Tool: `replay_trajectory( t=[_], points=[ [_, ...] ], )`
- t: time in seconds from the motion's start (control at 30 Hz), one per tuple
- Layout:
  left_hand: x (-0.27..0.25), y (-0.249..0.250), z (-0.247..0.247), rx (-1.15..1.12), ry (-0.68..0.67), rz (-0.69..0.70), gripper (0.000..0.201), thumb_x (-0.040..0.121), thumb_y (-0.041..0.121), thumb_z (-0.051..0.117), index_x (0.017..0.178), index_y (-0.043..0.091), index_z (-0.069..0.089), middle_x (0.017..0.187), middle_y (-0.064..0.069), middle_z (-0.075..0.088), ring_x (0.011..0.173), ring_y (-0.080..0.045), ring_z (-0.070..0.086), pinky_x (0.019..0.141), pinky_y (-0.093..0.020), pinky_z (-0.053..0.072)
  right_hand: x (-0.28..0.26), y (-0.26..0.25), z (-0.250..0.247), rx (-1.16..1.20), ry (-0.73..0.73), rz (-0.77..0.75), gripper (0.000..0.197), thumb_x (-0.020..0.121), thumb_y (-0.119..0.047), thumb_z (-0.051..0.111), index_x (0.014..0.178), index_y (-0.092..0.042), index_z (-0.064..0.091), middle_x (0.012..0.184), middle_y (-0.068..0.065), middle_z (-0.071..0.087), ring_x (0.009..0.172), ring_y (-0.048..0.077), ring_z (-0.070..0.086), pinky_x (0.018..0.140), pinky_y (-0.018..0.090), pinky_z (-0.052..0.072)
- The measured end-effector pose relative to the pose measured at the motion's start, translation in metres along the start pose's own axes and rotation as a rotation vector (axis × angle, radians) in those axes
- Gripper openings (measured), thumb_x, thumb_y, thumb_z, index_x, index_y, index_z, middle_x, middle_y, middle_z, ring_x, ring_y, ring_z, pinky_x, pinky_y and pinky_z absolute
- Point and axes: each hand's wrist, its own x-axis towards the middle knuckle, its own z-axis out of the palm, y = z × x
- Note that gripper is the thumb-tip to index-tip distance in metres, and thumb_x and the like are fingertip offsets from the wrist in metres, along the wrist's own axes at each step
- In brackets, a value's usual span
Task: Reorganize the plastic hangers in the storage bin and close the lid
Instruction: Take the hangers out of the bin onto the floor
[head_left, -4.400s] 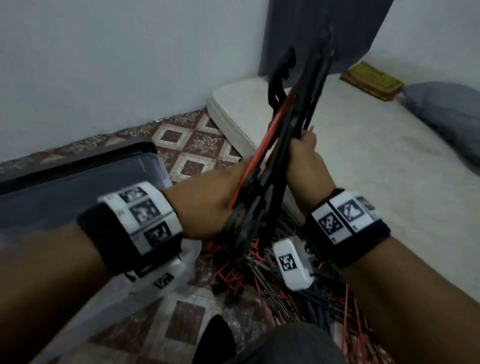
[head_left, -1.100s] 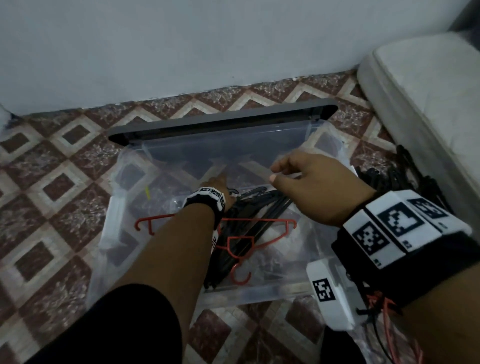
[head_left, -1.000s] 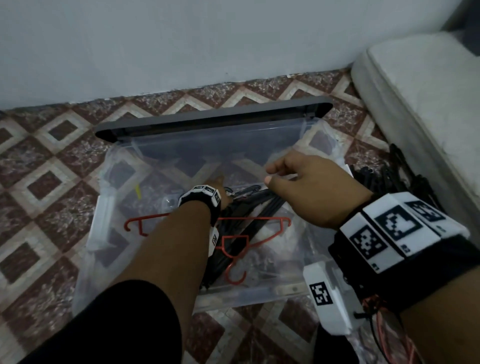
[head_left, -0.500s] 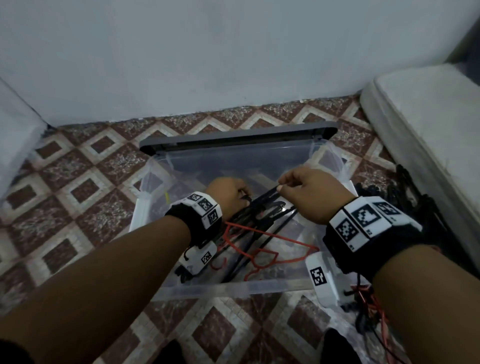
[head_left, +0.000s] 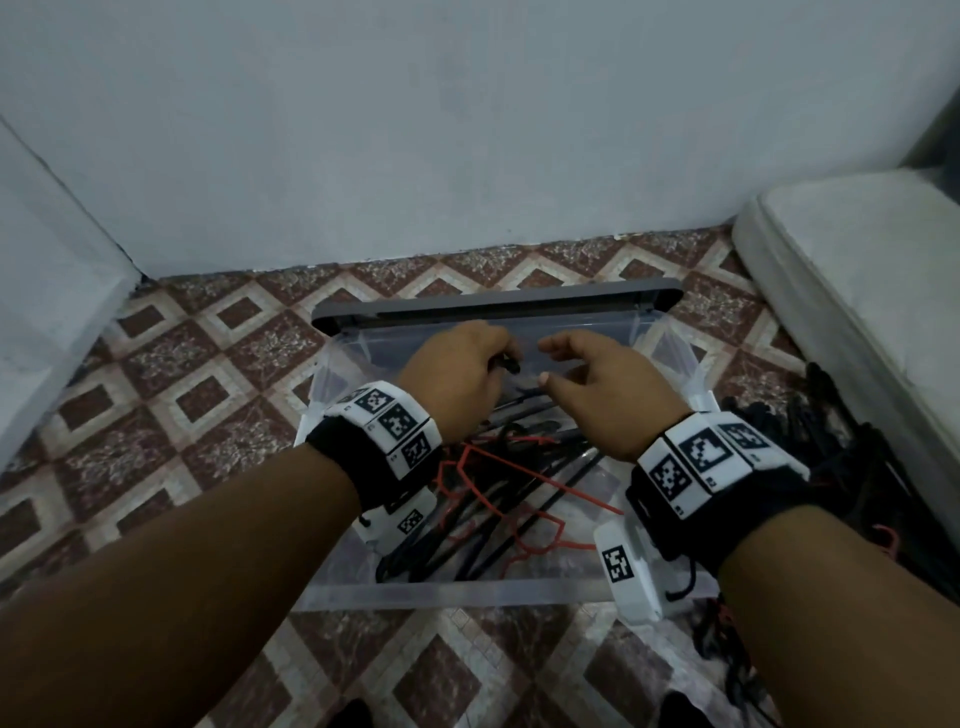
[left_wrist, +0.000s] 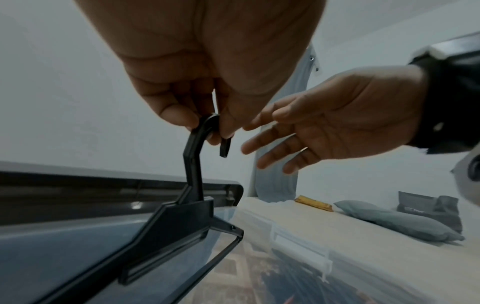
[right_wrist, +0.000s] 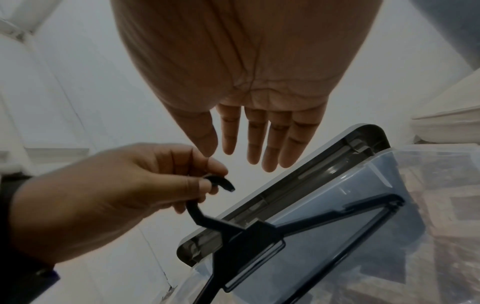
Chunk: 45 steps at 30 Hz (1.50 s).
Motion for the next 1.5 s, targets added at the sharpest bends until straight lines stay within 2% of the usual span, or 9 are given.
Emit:
replay_trajectory(
  t=[0.27, 0.53, 0.73, 0.87, 1.03, 1.17, 1.27, 1.37, 1.5],
  points=[
    [-0.005, 0.022, -0.021, -0.121, 0.075, 0.119, 0.015, 0.087, 0.019, 0.067, 0.1, 0.023, 0.062, 0.088, 0.011, 0.063, 0.068, -0.001, 0.05, 0.061, -0.007, 0.035, -0.002, -0.007, -0.002, -0.005, 0.016, -0.106, 0.028, 0.094, -0.024, 0.059, 0.121, -0.028, 0.063, 0.11, -0.007, 0.07, 0.099, 0.012, 0.065, 0.084, 0.03, 0.051],
    [0.004, -0.031, -0.001, -0.18, 0.059, -0.273, 0.025, 0.097, 0.04, 0.051, 0.087, 0.019, 0.059, 0.081, -0.001, 0.067, 0.076, -0.019, 0.063, 0.071, -0.038, 0.053, 0.0, -0.002, -0.001, 0.003, 0.037, -0.033, 0.031, 0.094, -0.019, 0.061, 0.12, -0.035, 0.061, 0.114, -0.006, 0.066, 0.101, 0.012, 0.063, 0.085, 0.026, 0.05],
    [-0.001, -0.097, 0.051, 0.108, -0.343, -0.465, 0.023, 0.095, 0.03, 0.051, 0.091, 0.01, 0.061, 0.094, -0.012, 0.066, 0.09, -0.031, 0.061, 0.075, -0.031, 0.046, 0.004, 0.004, -0.001, -0.076, 0.039, -0.041, 0.033, 0.095, -0.012, 0.054, 0.119, -0.033, 0.064, 0.124, -0.003, 0.062, 0.106, 0.016, 0.061, 0.092, 0.031, 0.051],
    [0.005, -0.127, 0.091, 0.15, -0.555, -0.518, 0.029, 0.094, 0.033, 0.052, 0.105, 0.009, 0.064, 0.107, -0.013, 0.065, 0.095, -0.031, 0.061, 0.079, -0.033, 0.048, 0.009, 0.009, 0.001, -0.075, 0.119, -0.016, 0.028, 0.097, -0.017, 0.055, 0.119, -0.03, 0.065, 0.126, -0.004, 0.062, 0.108, 0.014, 0.06, 0.088, 0.021, 0.045],
    [0.013, -0.147, 0.14, 0.167, -0.662, -0.431, 0.02, 0.088, 0.045, 0.05, 0.08, 0.027, 0.051, 0.095, -0.006, 0.065, 0.076, -0.024, 0.059, 0.071, -0.031, 0.047, 0.011, 0.005, -0.001, -0.057, 0.205, -0.028, 0.029, 0.095, -0.018, 0.055, 0.118, -0.033, 0.065, 0.122, -0.008, 0.065, 0.106, 0.01, 0.06, 0.081, 0.016, 0.039],
    [0.033, -0.155, 0.176, 0.165, -0.624, -0.428, 0.043, 0.088, 0.047, 0.049, 0.118, 0.018, 0.056, 0.124, -0.014, 0.06, 0.103, -0.034, 0.061, 0.091, -0.044, 0.051, 0.01, 0.009, -0.004, -0.048, 0.23, -0.034, 0.028, 0.095, -0.019, 0.056, 0.118, -0.034, 0.064, 0.121, -0.01, 0.064, 0.106, 0.006, 0.06, 0.072, 0.002, 0.036],
    [0.044, -0.156, 0.199, 0.129, -0.613, -0.48, 0.074, 0.087, 0.047, 0.054, 0.151, 0.019, 0.029, 0.151, -0.013, 0.038, 0.129, -0.036, 0.047, 0.107, -0.044, 0.042, 0.011, 0.013, -0.005, -0.027, 0.269, -0.025, 0.028, 0.094, -0.019, 0.059, 0.117, -0.033, 0.066, 0.116, -0.011, 0.066, 0.102, 0.004, 0.06, 0.071, -0.006, 0.034],
    [0.045, -0.159, 0.214, 0.078, -0.617, -0.542, 0.088, 0.084, 0.047, 0.057, 0.155, 0.022, 0.013, 0.154, -0.012, 0.036, 0.132, -0.035, 0.045, 0.107, -0.044, 0.041, 0.012, 0.016, -0.003, -0.025, 0.261, -0.031, 0.028, 0.093, -0.017, 0.059, 0.116, -0.031, 0.066, 0.114, -0.012, 0.066, 0.099, 0.0, 0.058, 0.071, -0.01, 0.031],
    [0.043, -0.152, 0.21, 0.082, -0.574, -0.424, 0.049, 0.086, 0.049, 0.058, 0.125, 0.02, 0.053, 0.13, -0.013, 0.058, 0.111, -0.033, 0.058, 0.094, -0.038, 0.048, 0.014, 0.018, -0.001, -0.026, 0.243, -0.006, 0.028, 0.095, -0.017, 0.058, 0.117, -0.032, 0.065, 0.116, -0.012, 0.067, 0.102, 0.002, 0.061, 0.071, -0.008, 0.035]
  ],
)
